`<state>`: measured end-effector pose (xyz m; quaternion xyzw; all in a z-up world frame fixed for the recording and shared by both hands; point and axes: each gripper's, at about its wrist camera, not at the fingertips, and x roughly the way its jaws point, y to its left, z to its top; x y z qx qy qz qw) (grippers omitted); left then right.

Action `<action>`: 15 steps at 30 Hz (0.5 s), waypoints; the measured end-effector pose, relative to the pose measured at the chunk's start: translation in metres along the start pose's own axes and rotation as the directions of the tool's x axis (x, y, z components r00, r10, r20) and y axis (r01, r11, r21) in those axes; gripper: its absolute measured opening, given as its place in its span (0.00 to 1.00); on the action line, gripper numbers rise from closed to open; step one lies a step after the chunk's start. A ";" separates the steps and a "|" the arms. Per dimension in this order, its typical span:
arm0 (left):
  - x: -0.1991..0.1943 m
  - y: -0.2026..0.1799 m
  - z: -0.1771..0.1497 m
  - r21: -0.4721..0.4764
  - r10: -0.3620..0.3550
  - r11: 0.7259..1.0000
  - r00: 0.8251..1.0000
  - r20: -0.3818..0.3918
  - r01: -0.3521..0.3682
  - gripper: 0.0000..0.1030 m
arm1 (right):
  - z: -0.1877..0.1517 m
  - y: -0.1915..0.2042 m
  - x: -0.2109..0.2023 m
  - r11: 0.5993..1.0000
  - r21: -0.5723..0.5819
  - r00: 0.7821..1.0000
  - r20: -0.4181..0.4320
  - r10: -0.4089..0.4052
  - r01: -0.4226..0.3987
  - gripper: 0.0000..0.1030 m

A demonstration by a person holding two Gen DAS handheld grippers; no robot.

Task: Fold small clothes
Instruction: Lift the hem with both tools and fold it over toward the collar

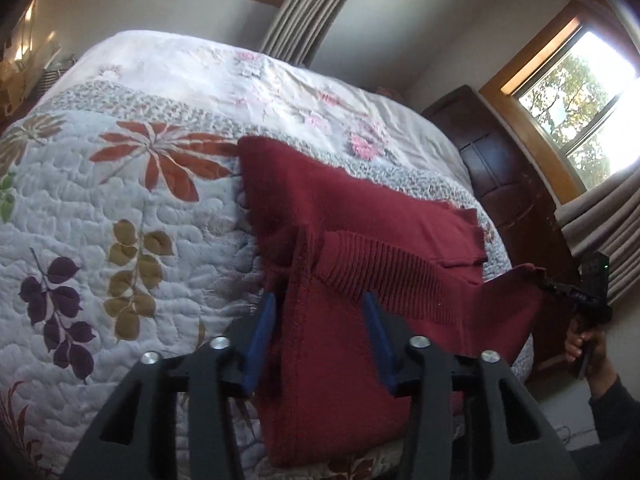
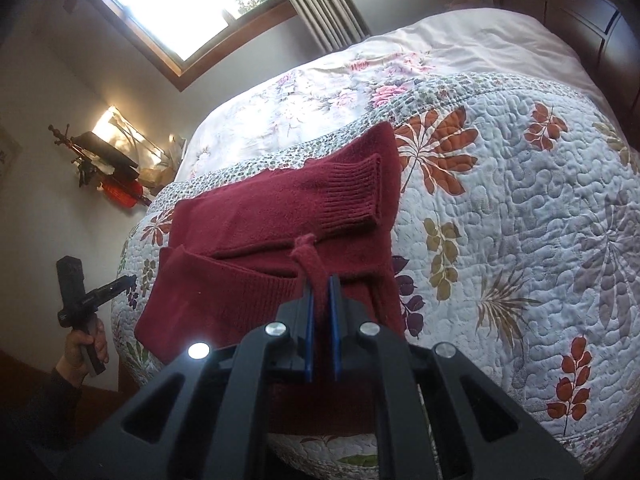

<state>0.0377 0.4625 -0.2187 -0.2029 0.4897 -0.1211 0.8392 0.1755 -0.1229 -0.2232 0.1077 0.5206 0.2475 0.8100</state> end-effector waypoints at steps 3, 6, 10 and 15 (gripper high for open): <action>0.034 0.003 0.007 0.015 0.013 1.000 0.996 -0.084 -0.012 0.51 | 0.003 -0.001 0.007 1.000 -0.002 1.000 -0.024 -0.008 0.007 0.06; 0.051 -0.004 0.010 0.058 0.006 0.998 0.991 -0.134 0.002 0.51 | 0.004 -0.003 0.010 1.000 -0.005 0.999 -0.036 -0.011 0.011 0.06; 0.060 -0.012 0.014 0.097 0.003 0.995 0.983 -0.184 0.015 0.43 | 0.003 -0.008 0.011 1.000 0.008 0.999 -0.045 -0.017 0.018 0.06; 0.052 -0.023 0.020 0.133 -0.024 0.990 0.982 -0.185 0.049 0.15 | -0.001 -0.015 0.013 0.999 0.034 0.999 -0.042 -0.014 0.015 0.06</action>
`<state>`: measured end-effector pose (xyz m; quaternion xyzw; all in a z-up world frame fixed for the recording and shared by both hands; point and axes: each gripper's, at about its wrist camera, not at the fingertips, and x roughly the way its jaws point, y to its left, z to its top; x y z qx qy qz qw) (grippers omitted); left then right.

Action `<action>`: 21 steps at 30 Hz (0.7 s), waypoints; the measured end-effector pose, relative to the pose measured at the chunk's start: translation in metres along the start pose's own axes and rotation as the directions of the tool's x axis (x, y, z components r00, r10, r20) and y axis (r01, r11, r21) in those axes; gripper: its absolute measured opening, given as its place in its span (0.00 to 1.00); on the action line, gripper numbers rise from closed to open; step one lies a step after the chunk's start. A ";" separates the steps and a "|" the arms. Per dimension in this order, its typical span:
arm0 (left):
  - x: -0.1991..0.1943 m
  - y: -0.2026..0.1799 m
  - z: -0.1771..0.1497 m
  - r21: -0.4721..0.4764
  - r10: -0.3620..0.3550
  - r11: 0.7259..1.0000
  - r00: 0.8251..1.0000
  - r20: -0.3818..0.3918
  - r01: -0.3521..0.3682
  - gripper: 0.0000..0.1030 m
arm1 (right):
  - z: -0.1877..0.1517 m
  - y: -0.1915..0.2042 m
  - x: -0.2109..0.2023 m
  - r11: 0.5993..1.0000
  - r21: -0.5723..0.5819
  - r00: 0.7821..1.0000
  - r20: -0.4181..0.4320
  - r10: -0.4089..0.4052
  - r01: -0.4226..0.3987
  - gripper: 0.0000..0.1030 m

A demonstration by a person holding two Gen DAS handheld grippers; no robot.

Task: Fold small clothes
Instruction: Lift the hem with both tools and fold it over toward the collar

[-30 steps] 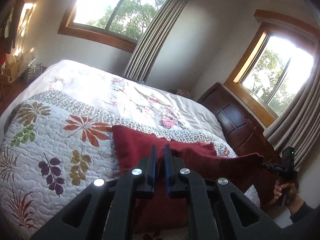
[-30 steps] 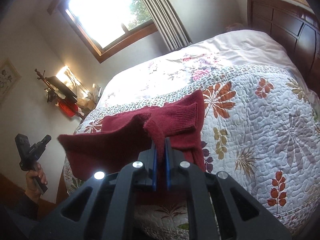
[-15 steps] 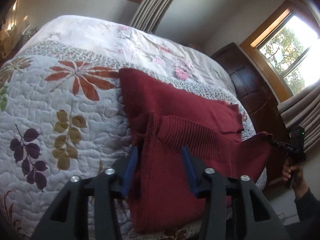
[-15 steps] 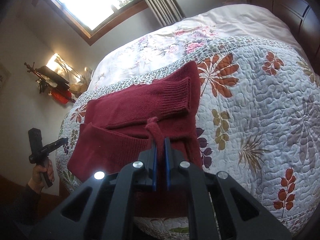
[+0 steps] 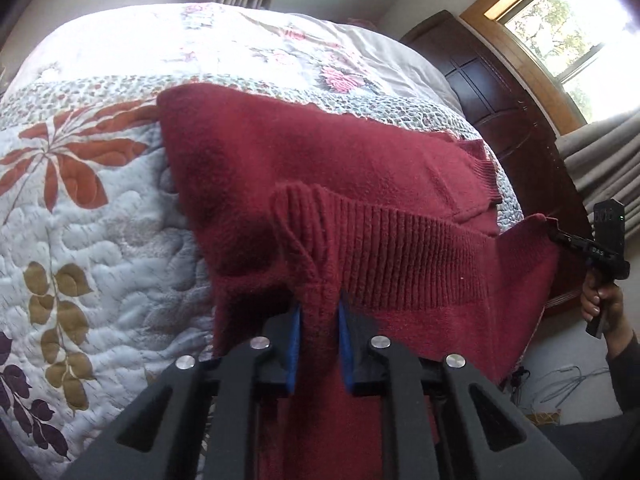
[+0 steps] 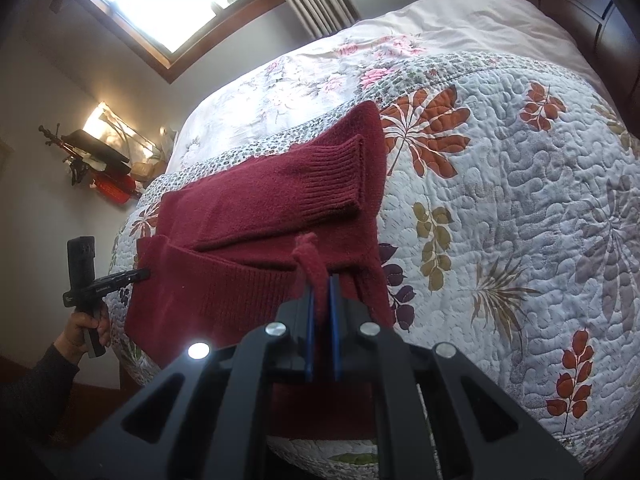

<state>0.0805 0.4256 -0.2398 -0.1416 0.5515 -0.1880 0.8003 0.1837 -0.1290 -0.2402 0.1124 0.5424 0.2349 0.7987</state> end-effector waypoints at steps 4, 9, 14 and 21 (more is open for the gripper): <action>0.010 0.008 0.009 -0.035 -0.011 0.999 1.000 -0.023 0.010 0.17 | 0.001 -0.001 0.005 1.000 0.003 1.000 -0.010 0.002 -0.002 0.06; -0.008 0.006 0.007 -0.047 -0.045 0.998 0.997 0.065 0.049 0.11 | 0.003 0.002 0.002 1.000 -0.013 1.000 -0.008 -0.016 0.016 0.06; -0.069 -0.009 -0.021 -0.068 -0.080 0.993 0.967 0.242 0.099 0.10 | 0.002 0.006 -0.021 1.000 -0.006 0.999 0.050 -0.012 0.012 0.06; -0.141 -0.030 -0.044 -0.080 -0.076 0.989 0.899 0.432 0.122 0.10 | 0.005 0.022 -0.057 1.000 -0.015 0.989 0.148 0.009 -0.007 0.05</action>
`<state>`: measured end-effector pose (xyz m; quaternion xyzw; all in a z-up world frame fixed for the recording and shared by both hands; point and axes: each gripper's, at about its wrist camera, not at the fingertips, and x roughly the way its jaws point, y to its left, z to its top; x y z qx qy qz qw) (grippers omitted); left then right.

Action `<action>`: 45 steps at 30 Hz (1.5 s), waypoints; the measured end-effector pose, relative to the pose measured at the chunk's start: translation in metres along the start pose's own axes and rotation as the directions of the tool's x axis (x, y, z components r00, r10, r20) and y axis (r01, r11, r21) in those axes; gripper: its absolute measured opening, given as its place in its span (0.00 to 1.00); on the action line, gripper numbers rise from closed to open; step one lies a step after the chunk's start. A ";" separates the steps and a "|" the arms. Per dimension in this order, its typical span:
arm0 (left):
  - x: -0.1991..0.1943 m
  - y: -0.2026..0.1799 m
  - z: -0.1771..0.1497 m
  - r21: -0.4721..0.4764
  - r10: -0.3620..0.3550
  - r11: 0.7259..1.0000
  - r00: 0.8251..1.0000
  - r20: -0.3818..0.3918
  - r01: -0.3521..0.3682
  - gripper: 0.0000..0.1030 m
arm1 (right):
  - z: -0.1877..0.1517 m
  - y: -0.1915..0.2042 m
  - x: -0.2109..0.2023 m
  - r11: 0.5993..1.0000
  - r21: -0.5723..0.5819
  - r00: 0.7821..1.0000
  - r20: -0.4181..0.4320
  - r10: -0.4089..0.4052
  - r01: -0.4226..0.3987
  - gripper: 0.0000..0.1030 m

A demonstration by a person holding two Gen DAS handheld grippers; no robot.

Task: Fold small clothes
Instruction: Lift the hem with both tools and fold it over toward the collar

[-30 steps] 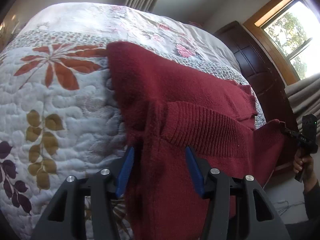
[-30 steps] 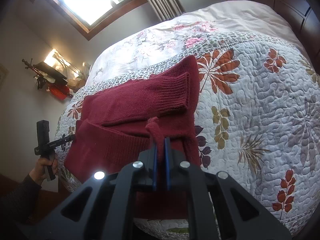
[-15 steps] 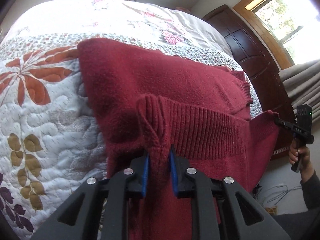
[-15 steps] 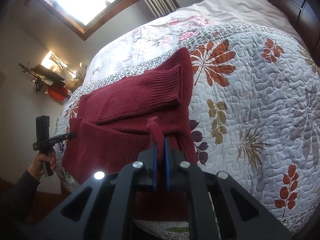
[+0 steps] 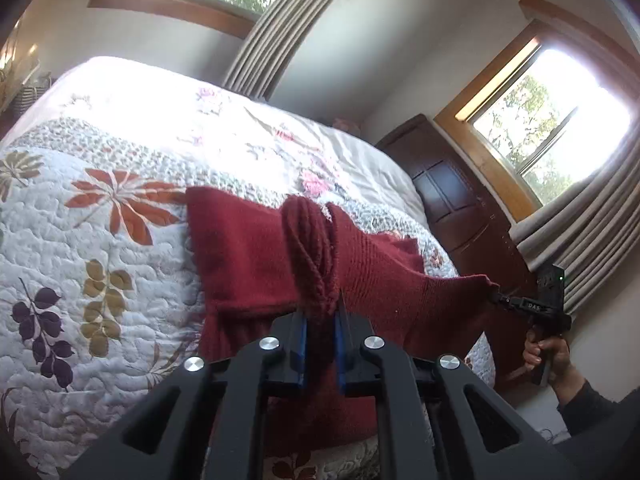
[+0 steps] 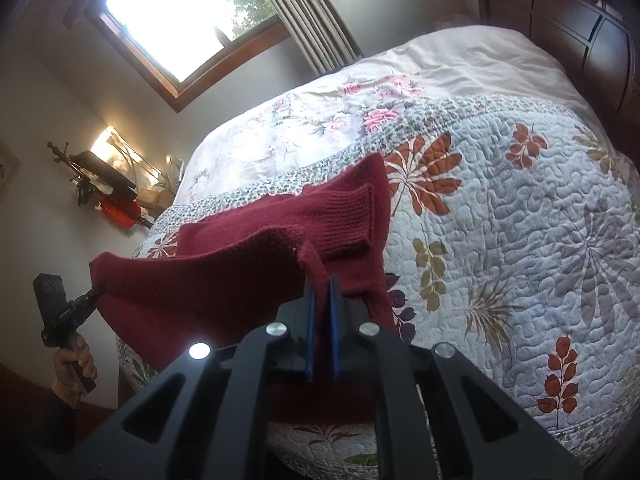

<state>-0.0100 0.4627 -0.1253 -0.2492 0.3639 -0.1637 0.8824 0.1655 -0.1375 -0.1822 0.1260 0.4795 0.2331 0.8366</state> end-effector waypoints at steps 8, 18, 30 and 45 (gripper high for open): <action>-0.024 -0.028 0.044 0.099 -0.009 0.995 0.996 0.090 0.000 0.10 | 0.049 0.036 -0.030 0.994 -0.100 0.992 0.110 0.059 -0.048 0.05; 0.021 -0.025 0.103 0.152 -0.009 0.988 0.998 0.063 -0.001 0.10 | 0.113 0.042 0.001 0.987 -0.160 0.992 0.114 0.045 -0.026 0.05; 0.136 0.052 0.140 0.009 0.058 0.998 0.993 -0.107 -0.057 0.10 | 0.171 -0.019 0.105 1.000 -0.009 0.999 -0.040 0.028 -0.028 0.02; 0.212 0.130 0.115 -0.154 0.049 0.983 0.958 -0.283 -0.096 0.11 | 0.155 -0.067 0.203 0.996 0.077 0.973 -0.225 0.057 -0.041 0.39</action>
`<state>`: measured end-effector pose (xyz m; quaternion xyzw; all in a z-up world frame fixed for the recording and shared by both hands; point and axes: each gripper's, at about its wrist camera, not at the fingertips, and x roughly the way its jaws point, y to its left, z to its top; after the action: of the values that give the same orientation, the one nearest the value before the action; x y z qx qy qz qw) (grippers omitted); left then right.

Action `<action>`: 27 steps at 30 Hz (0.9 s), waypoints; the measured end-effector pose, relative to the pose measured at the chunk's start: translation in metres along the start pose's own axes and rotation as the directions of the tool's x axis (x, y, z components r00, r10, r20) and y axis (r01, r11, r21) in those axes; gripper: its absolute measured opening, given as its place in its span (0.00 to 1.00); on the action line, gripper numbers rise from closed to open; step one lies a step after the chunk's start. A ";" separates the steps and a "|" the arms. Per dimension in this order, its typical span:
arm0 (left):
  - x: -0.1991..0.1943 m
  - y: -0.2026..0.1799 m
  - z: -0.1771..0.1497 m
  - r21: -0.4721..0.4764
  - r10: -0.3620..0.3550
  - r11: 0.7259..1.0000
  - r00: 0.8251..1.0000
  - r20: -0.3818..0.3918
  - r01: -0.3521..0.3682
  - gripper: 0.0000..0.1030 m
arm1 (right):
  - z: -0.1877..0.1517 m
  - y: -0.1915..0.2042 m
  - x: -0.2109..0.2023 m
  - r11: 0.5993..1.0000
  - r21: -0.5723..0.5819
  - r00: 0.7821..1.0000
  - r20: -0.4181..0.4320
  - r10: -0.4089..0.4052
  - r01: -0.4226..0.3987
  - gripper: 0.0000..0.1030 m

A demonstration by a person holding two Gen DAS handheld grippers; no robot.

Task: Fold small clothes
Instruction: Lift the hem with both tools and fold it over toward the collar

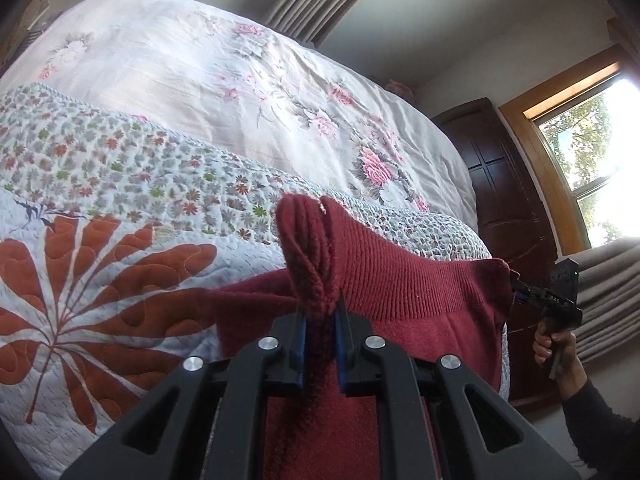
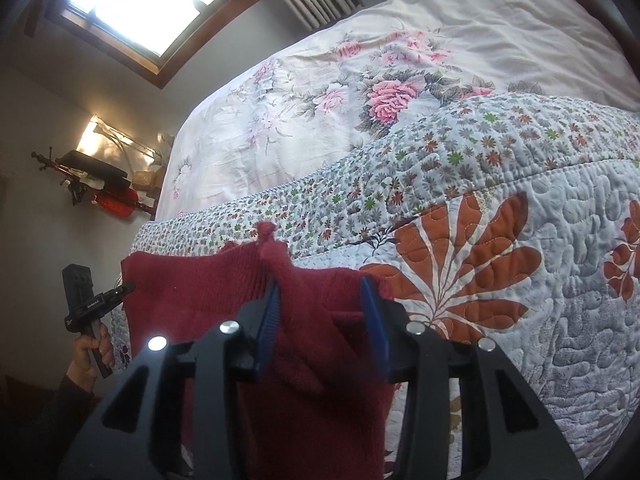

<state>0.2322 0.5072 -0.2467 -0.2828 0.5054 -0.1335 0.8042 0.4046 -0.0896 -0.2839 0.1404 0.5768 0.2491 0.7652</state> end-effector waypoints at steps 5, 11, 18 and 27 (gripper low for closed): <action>0.011 0.006 0.005 -0.030 -0.021 0.999 1.000 -0.011 0.020 0.12 | -0.001 -0.012 0.009 0.994 0.063 0.996 -0.025 0.091 -0.089 0.45; 0.014 0.010 0.007 -0.029 -0.038 0.999 0.999 -0.014 0.037 0.12 | 0.006 -0.010 0.018 0.997 0.008 0.993 -0.081 0.081 -0.080 0.45; 0.009 -0.002 0.008 0.003 -0.021 1.000 0.999 0.027 0.020 0.10 | 0.007 0.004 0.023 0.997 -0.082 0.997 -0.081 -0.002 -0.004 0.06; -0.013 -0.021 0.035 0.029 -0.047 0.999 0.994 0.099 0.044 0.10 | 0.025 0.018 -0.026 0.996 -0.083 0.999 0.043 0.028 -0.024 0.06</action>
<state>0.2591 0.5081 -0.2137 -0.2899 0.4565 -0.1442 0.8287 0.4192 -0.0865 -0.2461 0.1216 0.5473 0.2793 0.7795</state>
